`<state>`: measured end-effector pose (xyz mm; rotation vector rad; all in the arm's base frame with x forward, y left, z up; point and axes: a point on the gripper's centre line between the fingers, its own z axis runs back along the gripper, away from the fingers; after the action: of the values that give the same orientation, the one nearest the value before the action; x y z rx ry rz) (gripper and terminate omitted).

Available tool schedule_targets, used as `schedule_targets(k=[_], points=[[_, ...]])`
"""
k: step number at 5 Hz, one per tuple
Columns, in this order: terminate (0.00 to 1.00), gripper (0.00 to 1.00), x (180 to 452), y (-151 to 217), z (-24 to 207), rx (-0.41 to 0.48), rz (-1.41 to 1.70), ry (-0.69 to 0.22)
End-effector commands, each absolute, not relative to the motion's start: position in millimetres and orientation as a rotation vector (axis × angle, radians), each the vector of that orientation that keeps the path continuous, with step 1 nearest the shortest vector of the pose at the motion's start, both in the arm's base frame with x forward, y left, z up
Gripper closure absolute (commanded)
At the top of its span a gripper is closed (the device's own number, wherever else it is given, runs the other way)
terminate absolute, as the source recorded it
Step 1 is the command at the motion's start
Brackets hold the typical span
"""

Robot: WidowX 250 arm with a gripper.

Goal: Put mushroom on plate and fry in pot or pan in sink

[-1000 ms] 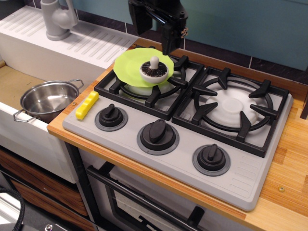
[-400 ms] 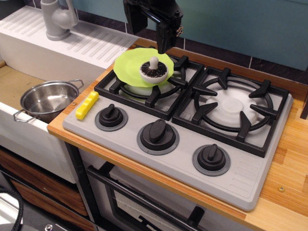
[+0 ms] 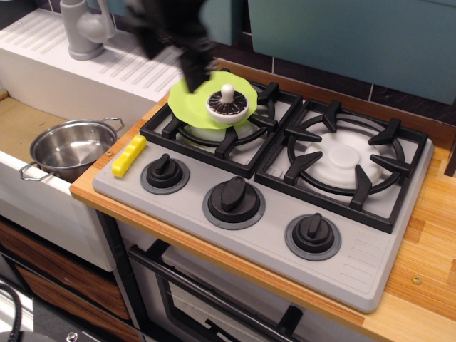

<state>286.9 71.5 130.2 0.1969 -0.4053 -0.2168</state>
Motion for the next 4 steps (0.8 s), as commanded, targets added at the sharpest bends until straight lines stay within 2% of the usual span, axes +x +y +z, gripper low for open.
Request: schedule_targets(k=[1, 2, 4], points=[[0.0, 0.0, 281.4, 90.3, 145.3, 0.342, -0.161, -0.544], [0.0, 0.0, 273.3, 102.8, 136.3, 0.329, -0.076, -0.536], [0.0, 0.0, 255.2, 119.4, 97.7, 0.217, 0.088, -0.474]])
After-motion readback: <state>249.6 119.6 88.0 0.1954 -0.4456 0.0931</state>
